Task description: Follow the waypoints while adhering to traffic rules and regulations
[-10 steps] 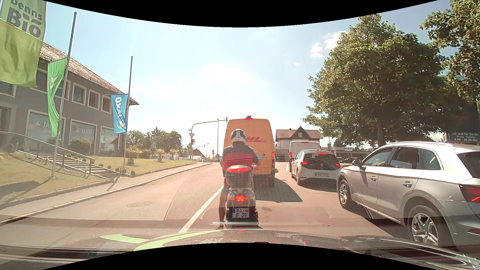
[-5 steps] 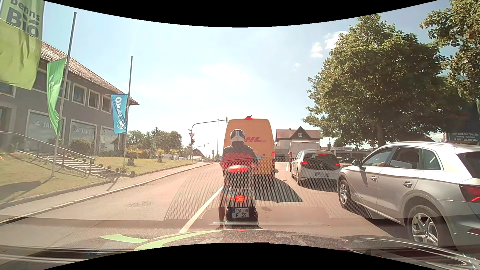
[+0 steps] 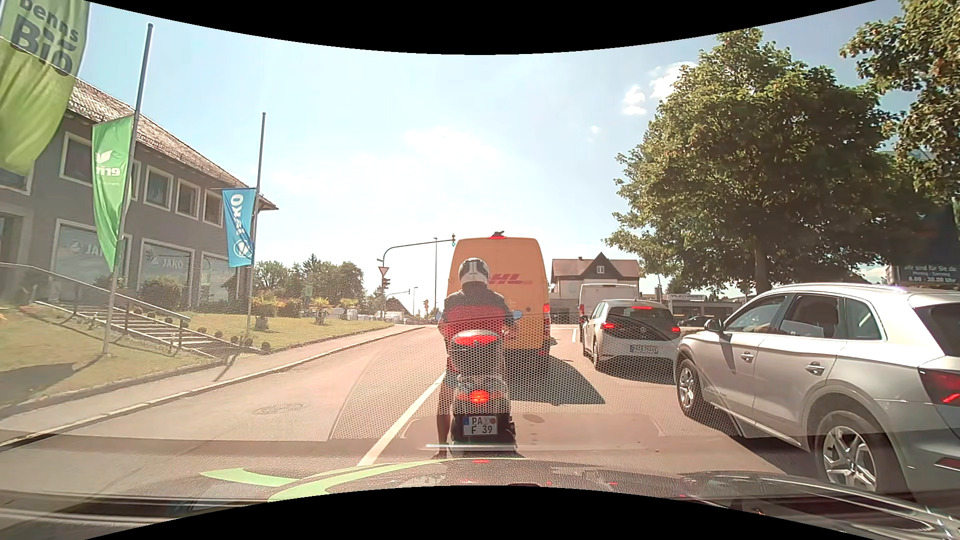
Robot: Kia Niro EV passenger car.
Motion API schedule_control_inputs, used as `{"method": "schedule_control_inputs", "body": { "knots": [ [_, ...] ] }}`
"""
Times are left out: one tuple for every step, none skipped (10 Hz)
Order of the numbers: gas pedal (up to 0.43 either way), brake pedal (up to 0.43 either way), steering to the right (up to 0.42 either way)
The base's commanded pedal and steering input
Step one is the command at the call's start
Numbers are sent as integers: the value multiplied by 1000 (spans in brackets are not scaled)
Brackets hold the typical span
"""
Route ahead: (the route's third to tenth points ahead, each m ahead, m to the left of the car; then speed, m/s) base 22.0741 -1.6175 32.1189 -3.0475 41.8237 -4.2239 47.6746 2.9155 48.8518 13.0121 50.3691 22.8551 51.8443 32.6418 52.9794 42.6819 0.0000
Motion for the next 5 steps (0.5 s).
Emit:
{"method": "schedule_control_inputs", "body": {
  "knots": [
    [0, 250, 20],
    [0, 250, 20],
    [0, 250, 20],
    [0, 250, 20],
    [0, 250, 20]
  ]
}}
